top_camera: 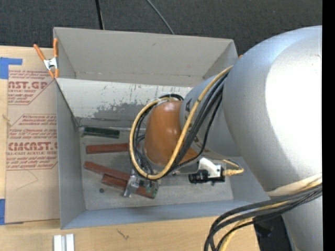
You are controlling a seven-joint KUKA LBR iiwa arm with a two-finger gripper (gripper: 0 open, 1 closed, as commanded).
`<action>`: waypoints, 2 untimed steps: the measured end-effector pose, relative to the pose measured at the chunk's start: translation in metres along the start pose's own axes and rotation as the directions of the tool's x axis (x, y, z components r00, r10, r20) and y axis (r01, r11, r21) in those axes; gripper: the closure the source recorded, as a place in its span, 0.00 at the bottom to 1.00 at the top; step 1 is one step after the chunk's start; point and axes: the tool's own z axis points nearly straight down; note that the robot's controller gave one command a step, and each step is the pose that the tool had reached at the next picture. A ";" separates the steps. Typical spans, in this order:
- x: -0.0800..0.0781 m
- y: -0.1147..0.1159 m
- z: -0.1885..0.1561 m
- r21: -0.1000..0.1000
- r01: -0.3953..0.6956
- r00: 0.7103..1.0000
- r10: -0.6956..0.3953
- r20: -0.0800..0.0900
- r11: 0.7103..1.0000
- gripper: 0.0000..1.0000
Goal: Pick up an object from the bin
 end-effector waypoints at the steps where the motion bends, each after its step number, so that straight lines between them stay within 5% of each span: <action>1: 0.000 0.000 0.000 0.000 0.000 1.000 0.000 0.000 1.000 1.00; 2: 0.000 0.000 -0.002 0.002 0.000 1.000 0.000 -0.003 1.000 1.00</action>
Offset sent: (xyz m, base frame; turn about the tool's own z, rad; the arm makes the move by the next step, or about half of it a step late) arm 0.0000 -0.0001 0.0181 -0.0001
